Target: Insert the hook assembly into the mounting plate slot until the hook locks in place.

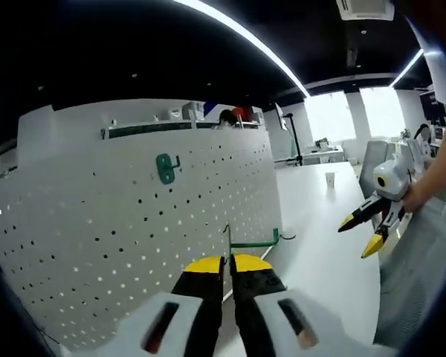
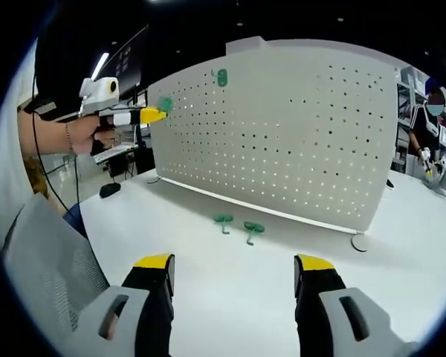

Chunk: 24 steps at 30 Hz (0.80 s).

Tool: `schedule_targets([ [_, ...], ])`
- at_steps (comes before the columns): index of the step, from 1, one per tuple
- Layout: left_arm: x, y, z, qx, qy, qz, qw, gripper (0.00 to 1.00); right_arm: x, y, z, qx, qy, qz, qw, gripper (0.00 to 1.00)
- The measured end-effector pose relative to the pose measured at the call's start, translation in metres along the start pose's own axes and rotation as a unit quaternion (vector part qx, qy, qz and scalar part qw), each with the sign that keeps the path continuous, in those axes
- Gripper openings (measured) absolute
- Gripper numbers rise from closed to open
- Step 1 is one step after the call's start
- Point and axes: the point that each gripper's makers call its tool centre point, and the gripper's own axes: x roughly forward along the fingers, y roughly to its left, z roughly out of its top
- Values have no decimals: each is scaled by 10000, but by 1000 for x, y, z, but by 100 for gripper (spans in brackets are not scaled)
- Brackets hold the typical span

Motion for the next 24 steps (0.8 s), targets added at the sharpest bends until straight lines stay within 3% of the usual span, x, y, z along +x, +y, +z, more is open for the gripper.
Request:
schedule_targets([
  [9, -15, 0, 18, -225, -413, 294, 9985, 4, 0, -1, 1, 10, -23, -12, 10000, 63],
  [24, -22, -3, 11, -258, -375, 347, 9984, 4, -2, -1, 8, -8, -137, -16, 9999, 63],
])
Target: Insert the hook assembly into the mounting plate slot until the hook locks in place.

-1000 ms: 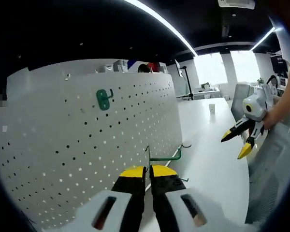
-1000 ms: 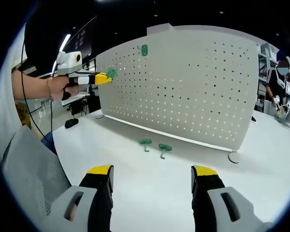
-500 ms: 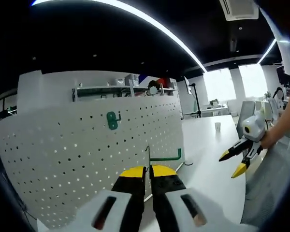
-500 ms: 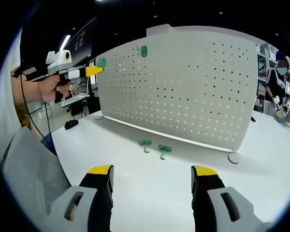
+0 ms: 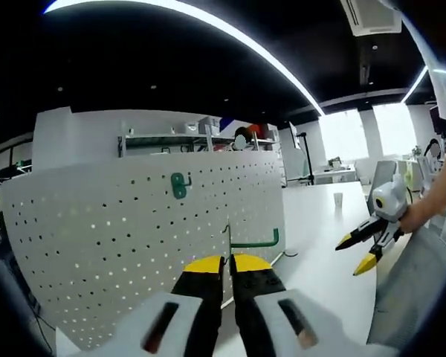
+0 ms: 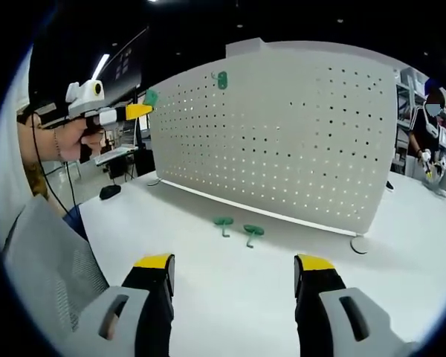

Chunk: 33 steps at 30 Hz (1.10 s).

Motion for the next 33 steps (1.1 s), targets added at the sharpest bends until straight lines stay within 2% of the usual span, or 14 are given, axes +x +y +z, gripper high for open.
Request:
schedule_targets([
  [5, -1, 0, 0, -25, 4, 19, 10000, 4, -5, 2, 20, -54, -382, 35, 9992, 63],
  [9, -1, 1, -1, -10, 19, 28, 10000, 4, -11, 9, 40, -191, -849, 159, 9961, 63],
  [12, -1, 1, -2, -5, 25, 33, 10000, 4, -17, 18, 61, -365, -1404, 342, 9888, 62],
  [13, -1, 1, -3, -16, 33, 24, 10000, 4, -19, 21, 65, -362, -1501, 384, 9873, 62],
  [22, -2, -2, -4, -34, 51, 3, 10000, 4, -17, 36, 80, -527, -1560, 638, 9843, 60],
  [33, -2, -4, -3, -48, 40, 9, 10000, 4, 2, 59, 107, -472, -1760, 1006, 9781, 59],
])
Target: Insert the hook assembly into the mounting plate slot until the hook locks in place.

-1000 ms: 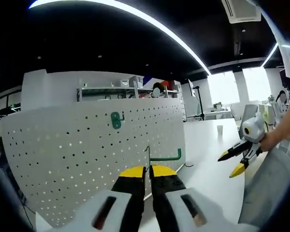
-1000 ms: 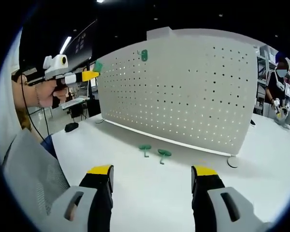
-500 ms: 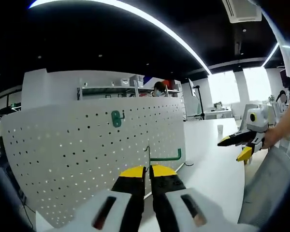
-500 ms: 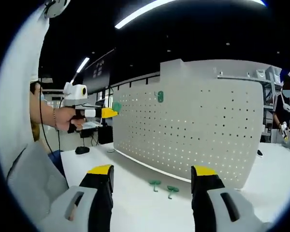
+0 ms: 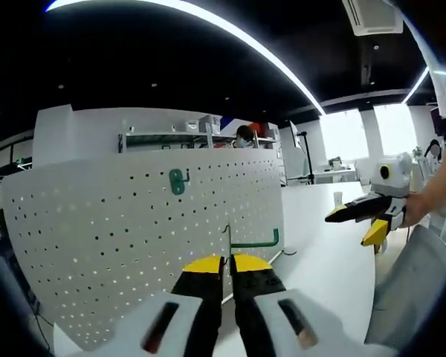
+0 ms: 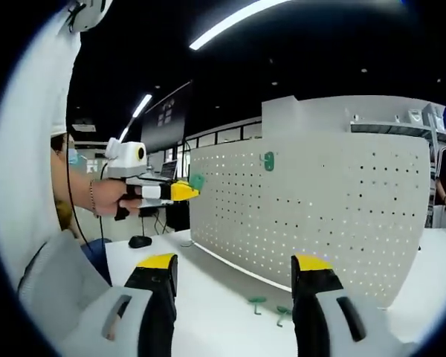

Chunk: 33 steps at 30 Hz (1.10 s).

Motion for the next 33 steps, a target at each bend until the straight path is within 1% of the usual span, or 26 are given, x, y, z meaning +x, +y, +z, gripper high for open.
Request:
schedule_targets([
  [9, 2, -4, 2, 5, -20, -11, 10000, 4, 27, 13, 16, 89, -228, 246, 9994, 58],
  [12, 3, -5, 2, 5, -38, -25, 10000, 4, 33, 16, 19, 142, -281, 312, 9990, 58],
  [33, 2, -9, 5, -2, -75, -18, 10000, 4, 63, 32, 35, 309, -484, 602, 9965, 57],
])
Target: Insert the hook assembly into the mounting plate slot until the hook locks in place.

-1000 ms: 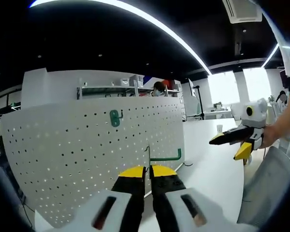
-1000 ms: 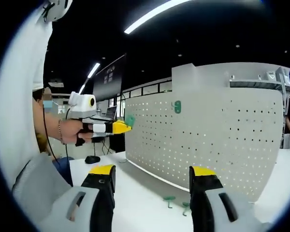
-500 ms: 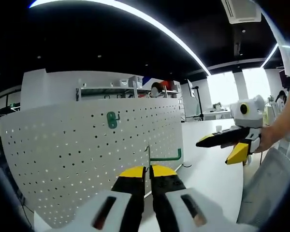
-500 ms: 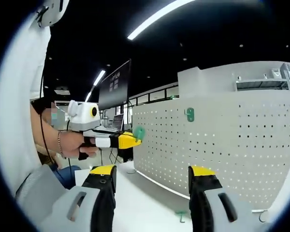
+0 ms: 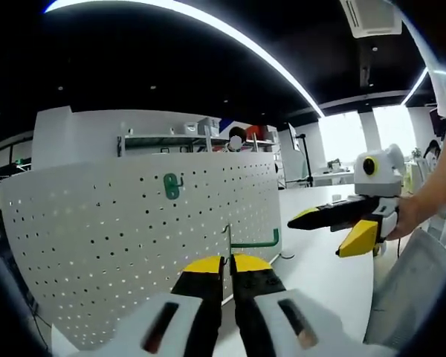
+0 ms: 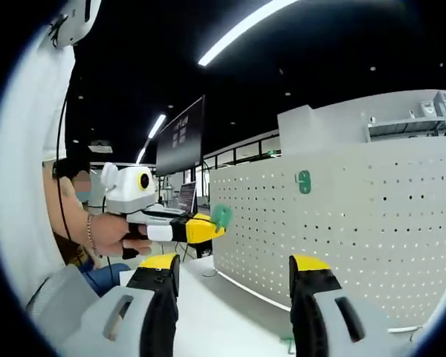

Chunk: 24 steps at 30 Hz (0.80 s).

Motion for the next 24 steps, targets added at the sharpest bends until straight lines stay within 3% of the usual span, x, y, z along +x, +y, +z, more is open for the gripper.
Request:
schedule_targets([
  [24, -1, 2, 5, -47, -96, 96, 9999, 4, 34, 10, 13, 847, -379, 283, 9953, 48],
])
